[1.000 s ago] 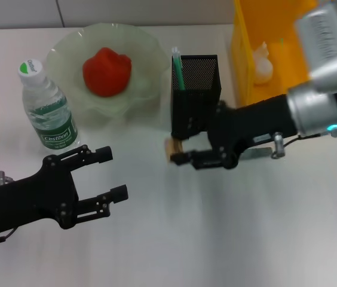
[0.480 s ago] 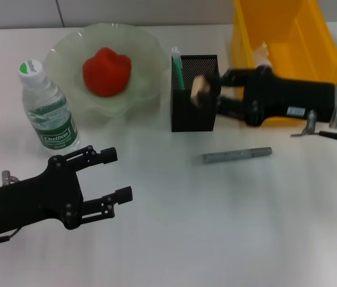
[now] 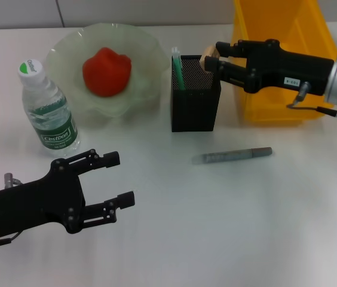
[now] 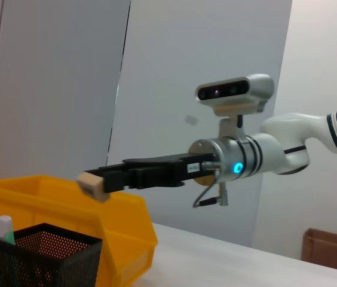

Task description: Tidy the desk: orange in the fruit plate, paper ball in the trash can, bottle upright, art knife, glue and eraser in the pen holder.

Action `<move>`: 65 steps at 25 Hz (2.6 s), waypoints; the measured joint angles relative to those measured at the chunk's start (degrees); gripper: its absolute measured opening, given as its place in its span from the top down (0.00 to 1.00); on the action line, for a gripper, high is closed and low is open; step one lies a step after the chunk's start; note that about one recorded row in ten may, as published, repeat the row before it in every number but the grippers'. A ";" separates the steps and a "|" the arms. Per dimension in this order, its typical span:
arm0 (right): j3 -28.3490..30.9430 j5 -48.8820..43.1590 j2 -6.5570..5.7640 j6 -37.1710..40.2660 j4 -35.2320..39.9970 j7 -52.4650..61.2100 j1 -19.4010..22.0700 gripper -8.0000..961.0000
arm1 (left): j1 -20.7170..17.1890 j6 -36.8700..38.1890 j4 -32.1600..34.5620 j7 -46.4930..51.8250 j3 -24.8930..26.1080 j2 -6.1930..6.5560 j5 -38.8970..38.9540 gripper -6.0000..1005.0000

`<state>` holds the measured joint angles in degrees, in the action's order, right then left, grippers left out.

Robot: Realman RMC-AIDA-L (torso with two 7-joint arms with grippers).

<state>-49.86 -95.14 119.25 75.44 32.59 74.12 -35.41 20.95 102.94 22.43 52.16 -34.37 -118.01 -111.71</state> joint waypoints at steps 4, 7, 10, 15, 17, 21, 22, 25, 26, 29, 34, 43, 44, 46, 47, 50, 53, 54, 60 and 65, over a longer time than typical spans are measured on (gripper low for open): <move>-0.05 -0.02 0.00 -3.62 -1.60 0.41 -1.62 0.52 | -0.15 0.06 -0.02 -0.27 -0.02 -0.02 0.00 0.22; -0.04 -0.13 -0.02 -4.36 -2.12 0.46 -2.11 0.49 | -0.15 0.06 -0.02 -0.27 -0.02 -0.02 0.00 0.22; -0.08 -0.28 0.04 -6.28 -2.41 0.50 -2.66 0.47 | -0.29 0.45 -0.02 -0.11 -0.09 -0.03 0.00 0.22; -0.15 -0.36 0.09 -7.16 -3.01 0.60 -2.99 0.43 | -0.38 0.47 -0.04 0.06 -0.08 -0.03 0.01 0.22; -0.79 -0.43 0.05 -6.92 -3.08 0.60 -3.04 0.42 | -0.38 0.48 -0.08 0.20 -0.08 -0.02 0.00 0.22; -2.43 -0.36 0.01 -6.88 -2.82 0.60 -3.06 0.37 | -0.38 0.52 -0.14 0.30 -0.08 -0.09 0.01 0.22; -2.43 -0.27 0.00 -6.88 -2.74 0.61 -3.05 0.35 | -0.38 0.53 -0.19 0.32 -0.08 -0.10 0.01 0.22; -1.91 0.09 0.02 -6.74 -2.52 1.81 -2.88 0.30 | -0.39 0.58 -0.48 0.35 -0.08 -0.12 0.01 0.22; -1.69 0.59 -0.03 -5.98 -2.15 3.99 -2.60 0.29 | -0.41 0.59 -0.56 0.33 -0.08 -0.11 0.01 0.22; -1.65 0.89 -0.11 -4.45 -0.55 5.95 -1.81 0.29 | -0.44 0.59 -0.74 0.12 -0.08 -0.11 0.01 0.22; -2.95 0.59 -0.06 -2.71 3.27 6.00 -0.09 0.29 | -0.47 0.59 -0.82 -0.14 -0.37 -0.11 -0.03 0.22; -4.33 -0.05 -0.34 2.99 10.13 11.77 1.74 0.14 | -0.48 0.57 -0.81 -0.18 -0.91 -0.11 -0.12 0.22; -4.48 -1.84 -1.20 6.96 13.08 15.23 1.81 0.14 | -0.48 0.55 -0.81 -0.18 -1.14 -0.09 -0.16 0.22; -4.58 -3.38 -1.82 9.24 14.53 17.34 1.43 0.14 | -0.49 0.48 -0.81 -0.18 -1.44 -0.06 -0.19 0.22; -4.61 -5.20 -2.42 11.55 15.68 19.48 0.78 0.14 | -0.49 0.45 -0.78 -0.18 -1.53 -0.04 -0.19 0.22; -4.63 -12.38 -4.00 17.68 18.39 25.57 -2.21 0.14 | -0.66 0.44 -0.60 -0.20 -1.55 -0.02 -0.19 0.22; -4.63 -21.47 -4.53 22.78 20.91 30.06 -5.86 0.14 | -0.93 0.42 -0.38 -0.21 -1.58 -0.02 -0.19 0.22; -4.68 -27.73 -4.14 24.94 22.24 31.70 -8.08 0.14 | -1.00 0.42 -0.33 -0.21 -1.57 -0.01 -0.19 0.22; -8.16 -40.98 -1.80 24.60 23.18 34.36 -12.84 0.14 | -1.00 0.28 -0.38 -0.23 -1.58 -0.02 -0.18 0.22; -15.09 -47.27 0.00 19.33 22.72 35.33 -14.51 0.14 | -1.00 0.09 -0.62 -0.23 -1.58 -0.06 -0.17 0.22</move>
<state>-64.96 -142.41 119.25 94.77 55.30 109.45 -49.92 19.95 103.03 21.81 51.94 -35.95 -118.07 -111.88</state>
